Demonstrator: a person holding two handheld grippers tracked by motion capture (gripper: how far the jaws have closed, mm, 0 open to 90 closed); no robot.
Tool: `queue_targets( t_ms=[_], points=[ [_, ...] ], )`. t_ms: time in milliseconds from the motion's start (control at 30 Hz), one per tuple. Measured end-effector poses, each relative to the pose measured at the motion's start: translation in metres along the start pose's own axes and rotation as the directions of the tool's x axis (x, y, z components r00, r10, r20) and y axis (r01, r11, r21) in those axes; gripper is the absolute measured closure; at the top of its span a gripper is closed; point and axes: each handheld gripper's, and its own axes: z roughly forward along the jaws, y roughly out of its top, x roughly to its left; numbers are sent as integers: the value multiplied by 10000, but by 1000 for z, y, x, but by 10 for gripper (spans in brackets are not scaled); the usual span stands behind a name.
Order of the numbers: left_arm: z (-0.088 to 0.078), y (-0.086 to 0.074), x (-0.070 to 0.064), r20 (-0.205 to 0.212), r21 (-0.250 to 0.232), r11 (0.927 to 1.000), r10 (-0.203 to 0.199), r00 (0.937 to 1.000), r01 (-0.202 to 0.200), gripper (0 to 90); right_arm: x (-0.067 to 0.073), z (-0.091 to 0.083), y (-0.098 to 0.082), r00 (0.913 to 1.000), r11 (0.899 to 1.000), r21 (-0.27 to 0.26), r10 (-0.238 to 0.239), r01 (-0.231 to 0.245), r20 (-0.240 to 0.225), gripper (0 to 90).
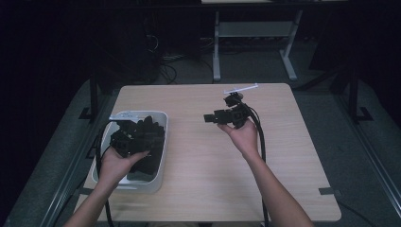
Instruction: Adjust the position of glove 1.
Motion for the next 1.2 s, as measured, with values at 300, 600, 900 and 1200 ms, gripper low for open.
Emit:
queue_targets(
  t_ms=[300,600,900,1200],
  points=[
    [10,5,-9,128,57,9999,150,9998,-151,508,-12,-13,-8,9997,9998,-90,175,-174,153,422],
    [18,7,-15,202,128,9995,269,9994,-271,494,-22,-27,-16,9989,9992,-185,361,-356,312,420],
    [23,8,-19,300,147,9993,330,9990,-334,482,-34,-39,-27,9971,9980,-268,581,-568,501,411],
    [29,10,-21,380,204,9992,338,9987,-346,469,-47,-48,-36,9945,9965,-293,806,-788,674,403]
  ],
)
